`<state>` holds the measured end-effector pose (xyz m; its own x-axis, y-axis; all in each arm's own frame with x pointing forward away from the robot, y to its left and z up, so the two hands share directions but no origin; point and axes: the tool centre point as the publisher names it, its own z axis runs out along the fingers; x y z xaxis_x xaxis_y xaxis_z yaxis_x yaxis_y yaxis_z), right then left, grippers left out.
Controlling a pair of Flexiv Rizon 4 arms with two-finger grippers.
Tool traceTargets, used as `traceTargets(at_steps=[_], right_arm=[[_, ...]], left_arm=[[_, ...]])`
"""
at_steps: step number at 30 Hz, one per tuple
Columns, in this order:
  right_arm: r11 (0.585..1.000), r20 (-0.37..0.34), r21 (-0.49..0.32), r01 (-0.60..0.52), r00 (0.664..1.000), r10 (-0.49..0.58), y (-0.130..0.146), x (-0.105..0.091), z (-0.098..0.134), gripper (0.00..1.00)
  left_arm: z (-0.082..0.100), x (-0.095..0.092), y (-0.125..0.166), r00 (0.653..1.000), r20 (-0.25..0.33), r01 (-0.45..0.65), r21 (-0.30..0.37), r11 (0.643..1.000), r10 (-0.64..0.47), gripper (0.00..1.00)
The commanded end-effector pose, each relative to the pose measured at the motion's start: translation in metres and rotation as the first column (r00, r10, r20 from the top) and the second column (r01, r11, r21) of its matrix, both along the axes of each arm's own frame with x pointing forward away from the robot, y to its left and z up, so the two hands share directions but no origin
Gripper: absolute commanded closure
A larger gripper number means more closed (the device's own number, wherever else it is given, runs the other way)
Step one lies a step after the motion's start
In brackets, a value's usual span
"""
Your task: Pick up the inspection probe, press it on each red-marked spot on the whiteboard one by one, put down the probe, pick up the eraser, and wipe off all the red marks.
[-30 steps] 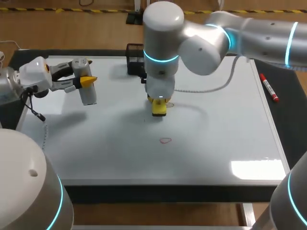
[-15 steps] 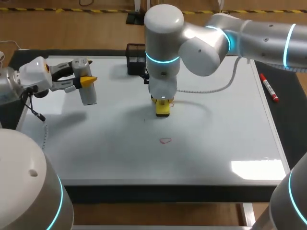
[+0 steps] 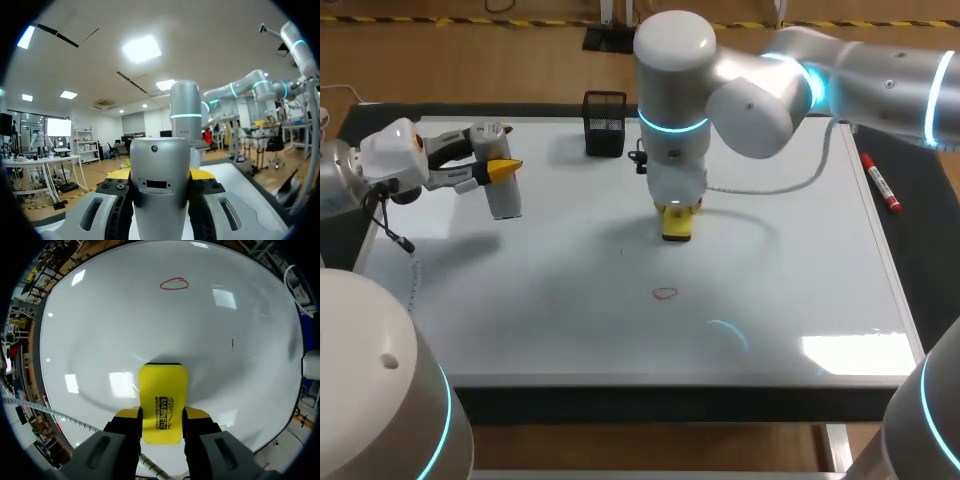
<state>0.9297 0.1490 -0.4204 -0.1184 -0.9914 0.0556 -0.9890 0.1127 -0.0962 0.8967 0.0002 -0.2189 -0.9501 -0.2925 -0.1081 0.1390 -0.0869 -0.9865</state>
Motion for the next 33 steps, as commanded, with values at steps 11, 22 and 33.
traceTargets(at_steps=[11, 22, 33], right_arm=[[0.998, 0.008, -0.027, 0.049, 0.999, -0.049, -0.041, 0.003, 0.006, 1.0], [0.996, 0.048, -0.007, 0.084, 0.995, -0.083, -0.075, 0.027, 0.041, 1.0], [0.981, 0.06, 0.016, 0.195, 0.979, -0.196, -0.121, 0.054, 0.058, 1.0]], left_arm=[[0.001, -0.001, 0.0, 1.0, 0.001, -0.002, 0.001, 1.0, 0.002, 1.0], [0.001, -0.001, 0.0, 1.0, 0.001, -0.002, 0.001, 1.0, 0.002, 1.0], [0.001, -0.001, 0.0, 1.0, 0.001, -0.002, 0.001, 1.0, 0.002, 1.0]])
